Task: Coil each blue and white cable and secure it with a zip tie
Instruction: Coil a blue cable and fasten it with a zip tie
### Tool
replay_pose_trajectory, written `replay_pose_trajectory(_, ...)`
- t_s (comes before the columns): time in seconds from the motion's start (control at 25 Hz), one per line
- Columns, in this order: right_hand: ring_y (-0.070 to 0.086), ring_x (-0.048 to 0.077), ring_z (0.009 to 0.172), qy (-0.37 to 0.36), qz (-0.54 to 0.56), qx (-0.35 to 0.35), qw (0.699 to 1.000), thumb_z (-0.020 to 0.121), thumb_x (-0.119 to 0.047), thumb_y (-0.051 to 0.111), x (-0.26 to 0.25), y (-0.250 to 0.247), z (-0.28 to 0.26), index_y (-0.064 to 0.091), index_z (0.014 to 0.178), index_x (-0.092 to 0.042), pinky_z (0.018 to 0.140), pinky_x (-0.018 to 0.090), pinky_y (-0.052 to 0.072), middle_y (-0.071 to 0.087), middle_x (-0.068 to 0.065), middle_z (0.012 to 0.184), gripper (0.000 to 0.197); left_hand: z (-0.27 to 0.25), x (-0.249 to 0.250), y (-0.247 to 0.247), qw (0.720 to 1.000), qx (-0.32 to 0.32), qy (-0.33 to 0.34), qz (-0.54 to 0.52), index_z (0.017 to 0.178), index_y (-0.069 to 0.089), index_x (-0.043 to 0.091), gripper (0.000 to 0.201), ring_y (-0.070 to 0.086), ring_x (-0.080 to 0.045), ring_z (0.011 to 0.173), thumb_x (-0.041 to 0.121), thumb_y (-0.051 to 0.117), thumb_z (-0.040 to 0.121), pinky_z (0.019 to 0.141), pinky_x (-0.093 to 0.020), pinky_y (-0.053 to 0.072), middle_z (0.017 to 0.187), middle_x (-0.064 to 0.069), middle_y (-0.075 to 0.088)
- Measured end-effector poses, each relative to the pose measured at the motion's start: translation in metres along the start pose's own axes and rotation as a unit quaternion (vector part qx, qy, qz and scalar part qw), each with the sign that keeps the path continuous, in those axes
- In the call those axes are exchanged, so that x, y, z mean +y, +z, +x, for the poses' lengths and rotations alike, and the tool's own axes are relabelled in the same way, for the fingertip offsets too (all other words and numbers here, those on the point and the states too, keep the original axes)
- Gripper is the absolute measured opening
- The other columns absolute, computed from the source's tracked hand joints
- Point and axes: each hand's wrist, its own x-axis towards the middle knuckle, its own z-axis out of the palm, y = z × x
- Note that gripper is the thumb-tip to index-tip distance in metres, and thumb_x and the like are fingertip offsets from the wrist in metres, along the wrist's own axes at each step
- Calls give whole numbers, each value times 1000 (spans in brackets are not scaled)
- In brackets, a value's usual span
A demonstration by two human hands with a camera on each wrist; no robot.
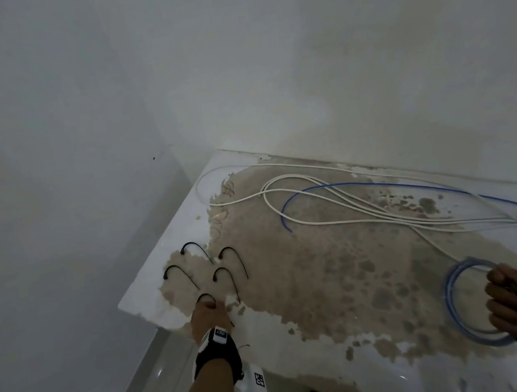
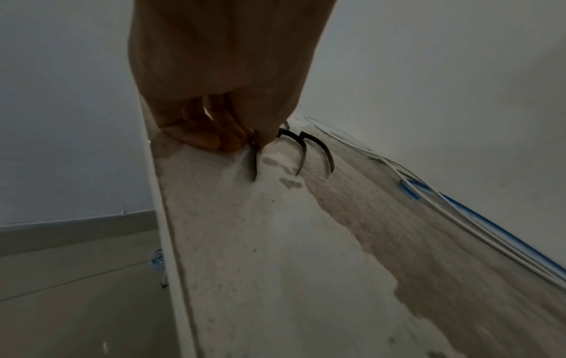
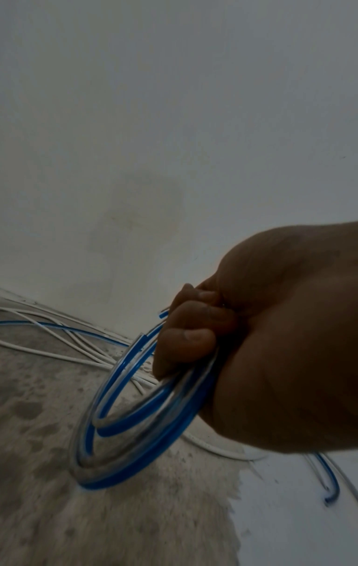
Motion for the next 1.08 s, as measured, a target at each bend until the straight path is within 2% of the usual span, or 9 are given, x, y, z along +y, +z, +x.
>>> replay_pose_trajectory(0.08, 19, 8, 30, 0, -2, 10, 1000, 59, -46, 73, 1, 2, 1, 47, 66, -22, 30, 24, 20, 21, -5, 47, 36, -2, 0, -1, 1000, 5, 20, 7, 102, 63, -2, 28, 63, -39, 97, 24, 57, 95, 82, -40, 48, 106, -25, 67)
replay_pose_trajectory(0.24, 19, 7, 30, -9, -6, 29, 1000, 86, -43, 52, 4, 3, -1, 42, 74, -18, 30, 25, 20, 21, -4, 47, 30, -31, 27, -5, 995, 35, 59, -69, 95, 60, 5, 17, 62, -35, 85, 21, 57, 95, 71, -36, 45, 95, -19, 66)
replay_pose_trajectory(0.32, 19, 7, 31, -2, -5, 23, 1000, 96, -40, 44, 4, 4, 0, 41, 74, -16, 30, 24, 19, 21, -4, 47, 33, -51, 52, 1, 982, 36, 142, -118, 91, 56, 9, 11, 61, -32, 76, 19, 57, 96, 65, -35, 46, 85, -13, 65)
replay_pose_trajectory(0.4, 18, 7, 31, -3, 3, 20, 1000, 102, -37, 39, 2, 4, 2, 41, 74, -15, 30, 24, 19, 21, -5, 47, 36, -69, 83, 13, 961, -36, 217, -168, 96, 55, 12, 4, 65, -29, 70, 16, 54, 97, 61, -40, 53, 83, -10, 66)
replay_pose_trajectory(0.48, 17, 7, 33, -19, 0, 20, 1000, 106, -35, 36, -3, 6, 1, 41, 74, -14, 30, 23, 20, 20, -6, 48, 38, -88, 117, 27, 934, -175, 243, -192, 101, 54, 16, 7, 65, -20, 64, 11, 49, 99, 61, -36, 55, 88, -9, 64)
replay_pose_trajectory(0.6, 15, 8, 36, -43, -10, 17, 999, 107, -33, 35, -10, 12, 1, 41, 74, -15, 32, 22, 20, 18, -6, 52, 38, -127, 163, 39, 874, -352, 327, -76, 92, 57, 21, 19, 50, -10, 56, 14, 42, 102, 59, -25, 43, 82, -2, 60)
replay_pose_trajectory(0.72, 13, 9, 38, -78, -21, 23, 996, 107, -33, 36, -20, 17, -1, 41, 74, -16, 34, 23, 17, 15, -5, 54, 38, -170, 195, 42, 778, -433, 455, 16, 89, 62, 19, 25, 49, -3, 65, 27, 42, 103, 66, -16, 40, 81, 7, 60)
replay_pose_trajectory(0.8, 11, 9, 39, -103, -34, 23, 994, 108, -32, 36, -25, 22, -5, 41, 74, -17, 38, 23, 13, 13, -4, 55, 37, -188, 210, 43, 742, -458, 489, 15, 90, 63, 19, 27, 54, 1, 73, 34, 44, 102, 71, -12, 40, 86, 13, 63)
replay_pose_trajectory(1.08, 9, 14, 47, -163, -106, -10, 981, 108, -34, 35, -34, 18, -15, 42, 82, -13, 42, 25, 15, 13, 0, 61, 35, -213, 234, 59, 758, -394, 520, -14, 73, 64, 27, 31, 53, -3, 55, 33, 50, 100, 59, -21, 44, 68, 6, 62)
